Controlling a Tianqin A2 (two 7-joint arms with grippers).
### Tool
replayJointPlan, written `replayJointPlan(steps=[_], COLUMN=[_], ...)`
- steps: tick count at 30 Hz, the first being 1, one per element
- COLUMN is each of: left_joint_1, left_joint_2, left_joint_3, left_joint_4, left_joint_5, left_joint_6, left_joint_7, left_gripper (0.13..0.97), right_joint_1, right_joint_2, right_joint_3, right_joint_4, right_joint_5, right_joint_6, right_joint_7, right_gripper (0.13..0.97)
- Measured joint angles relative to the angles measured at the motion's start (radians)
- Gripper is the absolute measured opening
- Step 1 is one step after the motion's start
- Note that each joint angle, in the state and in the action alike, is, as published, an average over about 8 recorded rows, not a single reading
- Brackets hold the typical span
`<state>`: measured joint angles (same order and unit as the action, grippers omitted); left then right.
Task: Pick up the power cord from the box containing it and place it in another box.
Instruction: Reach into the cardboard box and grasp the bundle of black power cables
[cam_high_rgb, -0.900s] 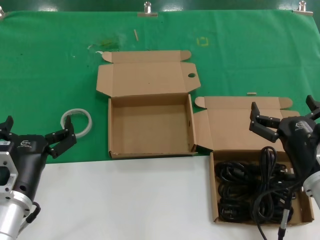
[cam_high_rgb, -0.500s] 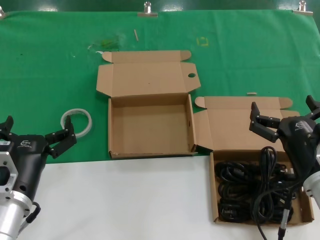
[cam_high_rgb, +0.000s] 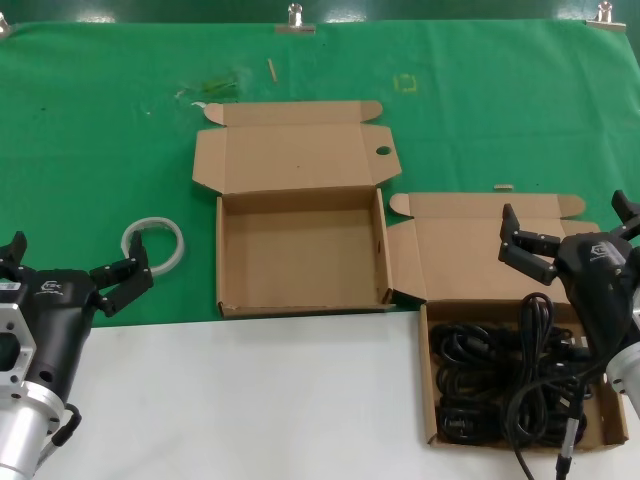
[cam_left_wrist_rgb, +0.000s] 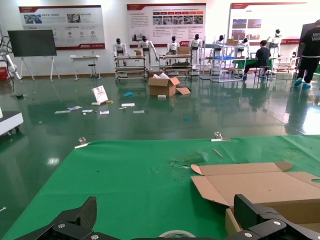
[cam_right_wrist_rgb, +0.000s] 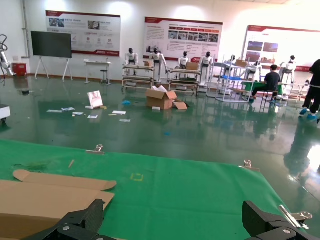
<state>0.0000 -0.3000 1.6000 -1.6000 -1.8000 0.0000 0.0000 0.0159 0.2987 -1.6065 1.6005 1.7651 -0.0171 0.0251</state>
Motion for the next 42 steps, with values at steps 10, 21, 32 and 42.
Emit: replayJointPlan(steps=[10, 21, 32, 42], left_joint_1=[0.000, 0.000, 0.000, 0.000], left_joint_2=[0.000, 0.000, 0.000, 0.000], left_joint_3=[0.000, 0.000, 0.000, 0.000], left_joint_4=[0.000, 0.000, 0.000, 0.000], left_joint_5=[0.000, 0.000, 0.000, 0.000], left_joint_6=[0.000, 0.000, 0.000, 0.000], left_joint_7=[0.000, 0.000, 0.000, 0.000], left_gripper=[0.966, 0.966, 0.905, 0.744], right_joint_1=[0.000, 0.000, 0.015, -0.052], right_joint_2=[0.000, 0.000, 0.204, 0.100], right_joint_3=[0.000, 0.000, -0.331, -0.370], right_joint_4=[0.000, 0.000, 0.178, 0.166], right_joint_5=[0.000, 0.000, 0.456, 0.543], right_joint_6=[0.000, 0.000, 0.454, 0.591], right_joint_7=[0.000, 0.000, -0.298, -0.348], right_gripper=[0.966, 0.966, 0.966, 0.966])
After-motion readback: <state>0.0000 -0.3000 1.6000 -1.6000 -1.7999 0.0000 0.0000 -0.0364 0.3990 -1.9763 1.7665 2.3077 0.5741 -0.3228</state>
